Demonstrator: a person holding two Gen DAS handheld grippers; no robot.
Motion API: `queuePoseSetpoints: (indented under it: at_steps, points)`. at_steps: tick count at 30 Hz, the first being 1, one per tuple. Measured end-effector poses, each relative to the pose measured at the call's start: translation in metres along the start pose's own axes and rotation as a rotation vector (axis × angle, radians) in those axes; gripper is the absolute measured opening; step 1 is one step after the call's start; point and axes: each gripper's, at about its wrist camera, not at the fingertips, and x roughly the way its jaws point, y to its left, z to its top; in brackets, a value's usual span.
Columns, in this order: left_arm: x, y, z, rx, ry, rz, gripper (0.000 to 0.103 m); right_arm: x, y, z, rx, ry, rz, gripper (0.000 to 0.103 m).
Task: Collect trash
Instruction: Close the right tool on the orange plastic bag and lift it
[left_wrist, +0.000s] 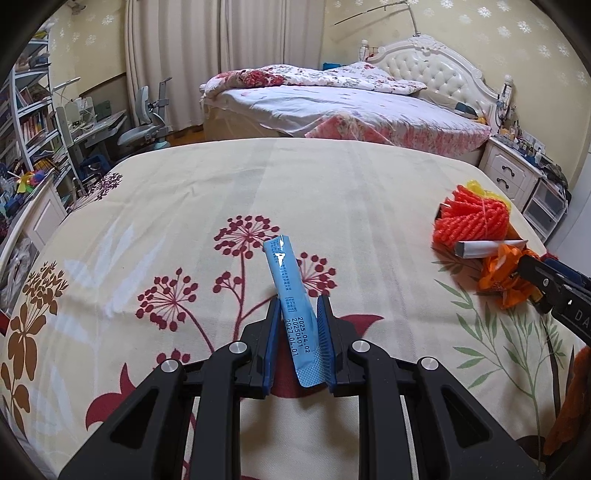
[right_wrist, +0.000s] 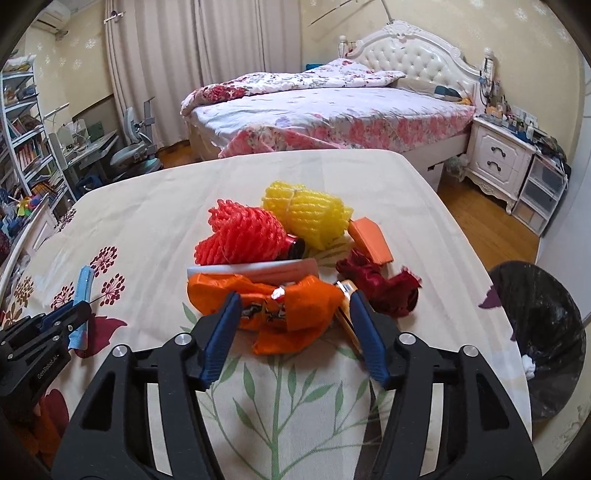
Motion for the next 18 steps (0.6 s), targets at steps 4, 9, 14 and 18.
queuePoseSetpoints:
  at_steps: [4,9,14,18]
  points:
    - [0.003,0.004,0.001,-0.011,0.008,0.006,0.021,0.006,0.003,-0.002,-0.014,0.019,-0.007,0.052]
    - [0.003,0.003,0.001,-0.008,0.011,0.001,0.021,0.003,0.009,-0.006,-0.037,0.011,-0.031,0.040]
    - [0.002,0.001,0.001,-0.002,0.007,-0.002,0.021,0.001,0.005,-0.009,-0.026,0.021,-0.020,0.039]
    - [0.002,0.001,0.001,-0.003,0.007,-0.001,0.021,-0.004,0.006,-0.013,-0.034,0.026,-0.017,0.033]
